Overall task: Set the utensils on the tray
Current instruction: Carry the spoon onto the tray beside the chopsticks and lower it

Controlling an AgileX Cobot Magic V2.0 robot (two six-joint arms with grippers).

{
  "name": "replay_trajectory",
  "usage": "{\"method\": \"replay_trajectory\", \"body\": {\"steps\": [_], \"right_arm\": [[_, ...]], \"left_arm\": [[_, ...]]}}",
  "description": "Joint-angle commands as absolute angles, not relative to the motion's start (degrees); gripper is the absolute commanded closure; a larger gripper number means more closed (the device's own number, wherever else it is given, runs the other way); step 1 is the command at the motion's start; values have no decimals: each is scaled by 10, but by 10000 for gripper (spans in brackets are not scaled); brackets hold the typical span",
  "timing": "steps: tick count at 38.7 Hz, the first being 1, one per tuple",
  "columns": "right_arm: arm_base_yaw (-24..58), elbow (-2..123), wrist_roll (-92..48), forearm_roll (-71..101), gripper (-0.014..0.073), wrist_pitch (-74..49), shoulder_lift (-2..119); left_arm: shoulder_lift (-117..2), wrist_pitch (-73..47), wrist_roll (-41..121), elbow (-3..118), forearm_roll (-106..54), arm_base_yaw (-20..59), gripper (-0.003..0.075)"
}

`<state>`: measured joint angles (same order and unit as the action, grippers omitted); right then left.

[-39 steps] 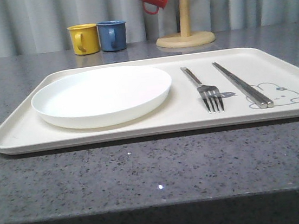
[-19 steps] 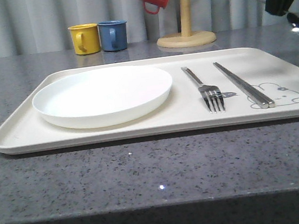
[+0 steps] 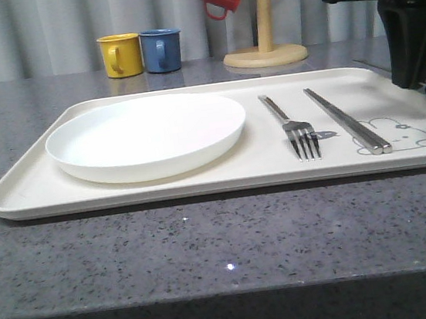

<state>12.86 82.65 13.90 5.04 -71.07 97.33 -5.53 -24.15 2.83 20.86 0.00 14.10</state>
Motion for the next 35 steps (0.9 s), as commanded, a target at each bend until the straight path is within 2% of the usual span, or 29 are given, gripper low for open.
{"method": "replay_trajectory", "body": {"steps": [1, 35], "right_arm": [[128, 838, 140, 46, 631, -730, 948], [125, 841, 150, 44, 631, -653, 995]], "left_arm": [[-62, -192, 23, 224, -5, 140, 739], [-62, -192, 23, 224, -5, 140, 739]]}}
